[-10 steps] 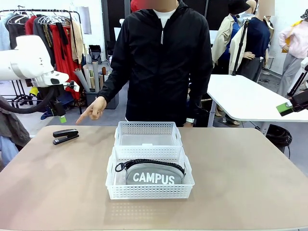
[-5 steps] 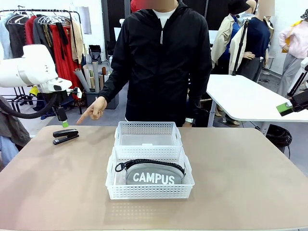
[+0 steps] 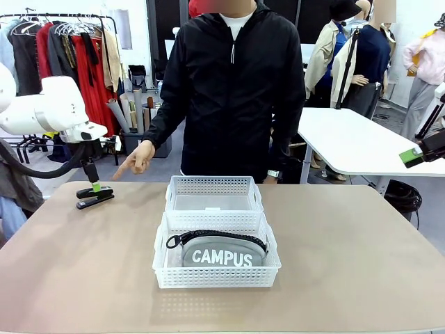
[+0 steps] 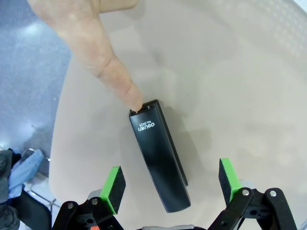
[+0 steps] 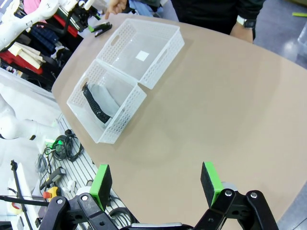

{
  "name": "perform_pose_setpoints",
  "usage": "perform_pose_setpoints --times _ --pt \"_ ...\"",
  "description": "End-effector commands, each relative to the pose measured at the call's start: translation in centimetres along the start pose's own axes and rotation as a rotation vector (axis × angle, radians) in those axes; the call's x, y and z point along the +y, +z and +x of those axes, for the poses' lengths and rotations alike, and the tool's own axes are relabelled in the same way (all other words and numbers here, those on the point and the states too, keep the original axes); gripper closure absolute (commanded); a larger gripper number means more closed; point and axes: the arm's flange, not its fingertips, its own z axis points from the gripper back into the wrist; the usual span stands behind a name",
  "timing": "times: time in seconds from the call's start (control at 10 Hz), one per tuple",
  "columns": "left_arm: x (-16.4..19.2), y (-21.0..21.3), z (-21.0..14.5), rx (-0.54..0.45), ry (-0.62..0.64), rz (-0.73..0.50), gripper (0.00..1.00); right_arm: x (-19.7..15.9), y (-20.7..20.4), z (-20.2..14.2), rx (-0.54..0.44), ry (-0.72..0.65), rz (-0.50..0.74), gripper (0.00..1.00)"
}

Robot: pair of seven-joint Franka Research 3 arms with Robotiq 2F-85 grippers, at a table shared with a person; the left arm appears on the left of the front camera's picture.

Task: Distribute items into two baskets.
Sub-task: Pick up the Stapler that the person points to.

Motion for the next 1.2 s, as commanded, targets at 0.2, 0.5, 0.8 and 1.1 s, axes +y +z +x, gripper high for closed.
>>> perform_pose_setpoints --times 0.2,0.5,0.8,1.1 --pt "0.6 -2.0 0.0 0.03 -0.036 -0.01 0.0 0.1 0.0 0.2 -0.004 0.004 -0.012 0.02" --pt "0.6 -3.2 -0.1 0.014 -0.032 0.014 0.0 0.1 0.0 0.2 -0.004 0.004 -0.012 0.02" --pt "0.9 -3.7 -0.1 -0.003 -0.028 0.015 0.29 0.1 0.0 0.2 -0.004 0.004 -0.012 0.02" --pt "0.7 -3.5 -0.3 -0.005 -0.033 0.024 0.85 0.1 0.0 0.2 -0.004 0.004 -0.012 0.02"
